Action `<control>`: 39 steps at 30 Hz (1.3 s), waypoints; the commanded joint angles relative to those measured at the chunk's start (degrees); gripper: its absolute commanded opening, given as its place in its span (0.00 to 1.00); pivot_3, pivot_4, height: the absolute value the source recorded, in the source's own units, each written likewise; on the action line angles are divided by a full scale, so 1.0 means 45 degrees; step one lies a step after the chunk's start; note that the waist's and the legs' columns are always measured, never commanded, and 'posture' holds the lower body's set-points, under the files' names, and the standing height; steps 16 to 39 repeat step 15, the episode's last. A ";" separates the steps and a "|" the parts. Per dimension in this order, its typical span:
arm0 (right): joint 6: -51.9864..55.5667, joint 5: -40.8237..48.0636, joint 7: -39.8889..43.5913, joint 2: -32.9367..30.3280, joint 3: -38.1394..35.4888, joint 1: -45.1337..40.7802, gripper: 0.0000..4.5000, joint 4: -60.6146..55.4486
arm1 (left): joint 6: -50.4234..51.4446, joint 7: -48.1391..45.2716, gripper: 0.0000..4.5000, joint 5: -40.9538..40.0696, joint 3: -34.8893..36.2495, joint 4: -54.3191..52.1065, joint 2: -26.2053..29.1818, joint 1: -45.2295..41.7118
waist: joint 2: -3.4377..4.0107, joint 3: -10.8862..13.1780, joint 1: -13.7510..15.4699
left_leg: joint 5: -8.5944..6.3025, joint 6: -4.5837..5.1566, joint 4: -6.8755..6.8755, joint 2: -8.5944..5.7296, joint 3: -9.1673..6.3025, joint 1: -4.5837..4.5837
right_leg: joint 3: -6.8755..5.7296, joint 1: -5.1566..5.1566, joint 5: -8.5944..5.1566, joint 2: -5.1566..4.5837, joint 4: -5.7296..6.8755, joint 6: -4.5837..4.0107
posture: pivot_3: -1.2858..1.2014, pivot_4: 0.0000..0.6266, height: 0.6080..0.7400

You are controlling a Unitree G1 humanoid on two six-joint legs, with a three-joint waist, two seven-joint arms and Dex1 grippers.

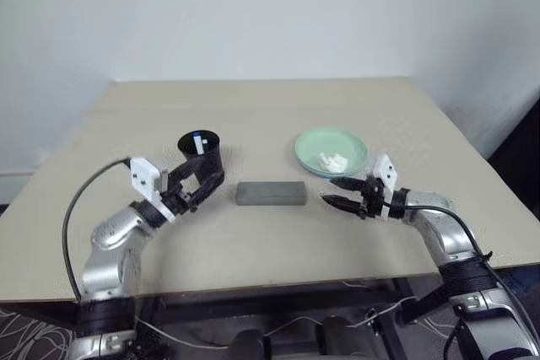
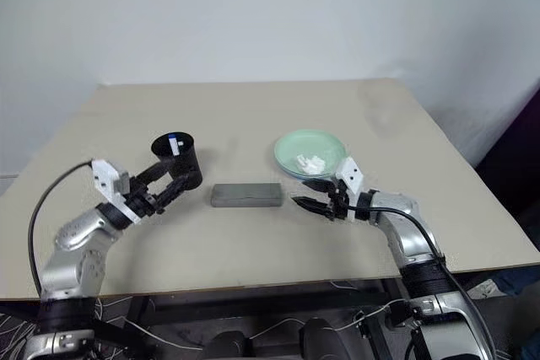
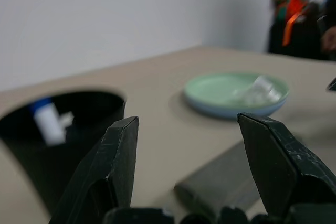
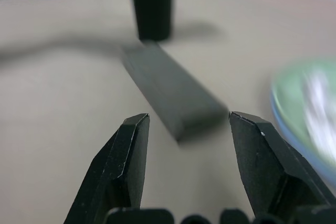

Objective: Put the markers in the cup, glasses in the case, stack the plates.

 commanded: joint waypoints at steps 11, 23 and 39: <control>-0.1202 -0.0111 -0.0256 -0.0357 -0.1092 -0.0233 0.58 0.1228 | -0.1652 0.2171 0.70 0.0496 0.0334 -0.0007 -0.0659 0.0698 | 0.0003 -0.0001 -0.0005 | 0.0001 0.0001 -0.0019 0.0005 0.0011 0.0011 | 0.0003 0.0001 -0.0009 0.0006 -0.0005 -0.0016 | 0.52 0.00 0.97; -0.1111 -0.0096 -0.0260 -0.0243 -0.1027 -0.0356 0.58 0.1185 | -0.1596 0.2423 0.70 0.0514 0.0189 -0.0400 -0.0786 0.0999 | 0.0005 0.0000 -0.0005 | 0.0000 0.0000 -0.0018 0.0004 0.0014 0.0003 | 0.0007 -0.0001 -0.0010 0.0004 -0.0012 -0.0018 | 0.52 0.00 0.97; -0.1111 -0.0096 -0.0260 -0.0243 -0.1027 -0.0356 0.58 0.1185 | -0.1596 0.2423 0.70 0.0514 0.0189 -0.0400 -0.0786 0.0999 | 0.0005 0.0000 -0.0005 | 0.0000 0.0000 -0.0018 0.0004 0.0014 0.0003 | 0.0007 -0.0001 -0.0010 0.0004 -0.0012 -0.0018 | 0.52 0.00 0.97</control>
